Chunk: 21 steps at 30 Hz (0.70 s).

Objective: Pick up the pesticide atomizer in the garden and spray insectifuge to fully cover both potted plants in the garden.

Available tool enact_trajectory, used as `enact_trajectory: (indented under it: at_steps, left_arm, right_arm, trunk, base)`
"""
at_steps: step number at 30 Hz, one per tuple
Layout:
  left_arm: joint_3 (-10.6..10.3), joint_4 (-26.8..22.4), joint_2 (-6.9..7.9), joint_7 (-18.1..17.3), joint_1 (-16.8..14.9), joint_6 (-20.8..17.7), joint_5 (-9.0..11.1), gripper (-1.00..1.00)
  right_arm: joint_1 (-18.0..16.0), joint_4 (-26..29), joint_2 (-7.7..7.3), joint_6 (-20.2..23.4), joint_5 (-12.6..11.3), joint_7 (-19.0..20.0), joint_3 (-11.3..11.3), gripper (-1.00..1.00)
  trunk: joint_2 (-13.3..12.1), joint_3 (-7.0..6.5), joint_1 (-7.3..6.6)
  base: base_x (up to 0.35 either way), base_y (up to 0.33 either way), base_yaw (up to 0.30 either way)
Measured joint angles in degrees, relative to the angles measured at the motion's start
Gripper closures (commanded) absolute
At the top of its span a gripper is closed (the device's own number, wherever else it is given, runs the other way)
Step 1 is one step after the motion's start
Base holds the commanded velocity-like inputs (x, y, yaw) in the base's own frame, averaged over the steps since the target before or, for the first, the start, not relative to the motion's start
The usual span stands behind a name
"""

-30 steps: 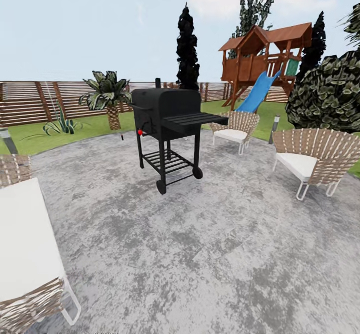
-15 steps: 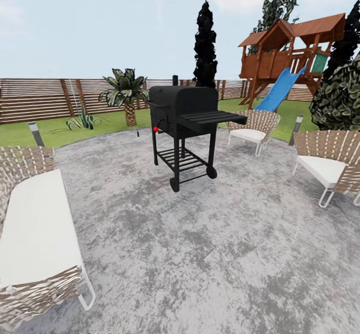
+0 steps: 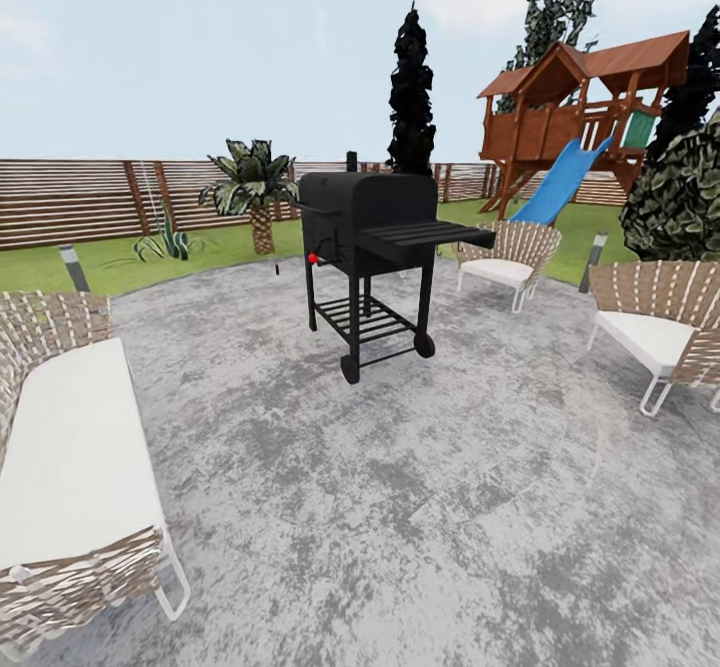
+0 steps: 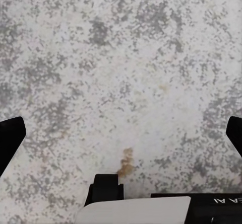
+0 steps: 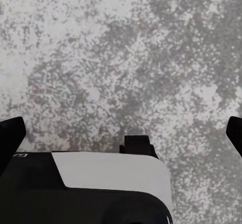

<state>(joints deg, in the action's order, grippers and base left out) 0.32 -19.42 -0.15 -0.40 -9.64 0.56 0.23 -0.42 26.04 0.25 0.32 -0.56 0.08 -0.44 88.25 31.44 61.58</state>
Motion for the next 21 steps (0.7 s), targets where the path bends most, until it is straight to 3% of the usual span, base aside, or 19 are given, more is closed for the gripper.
enact_trajectory:
  at_steps: [13,18,21]
  left_arm:
    - [-0.05,-0.08,0.03,-0.05,0.0,0.0,-0.01,-1.0]
    - [-0.15,-2.68,0.06,0.03,-0.94,-0.01,0.0,-1.0]
    - [-0.16,-6.1,0.07,0.02,-1.53,-0.03,0.01,-1.0]
  right_arm:
    - [-0.01,1.26,-0.01,0.07,0.0,-0.01,0.05,-1.0]
    - [-0.01,12.88,-0.01,0.58,0.07,-0.3,0.11,-1.0]
    - [-0.02,20.71,-0.01,3.39,0.08,-0.37,0.12,-1.0]
  trunk:
    - [5.21,1.53,2.86]
    - [7.22,2.41,3.95]
    - [8.42,2.94,4.61]
  base:
    - [0.0,0.0,0.0]
    - [0.0,0.0,0.0]
    - [0.0,0.0,0.0]
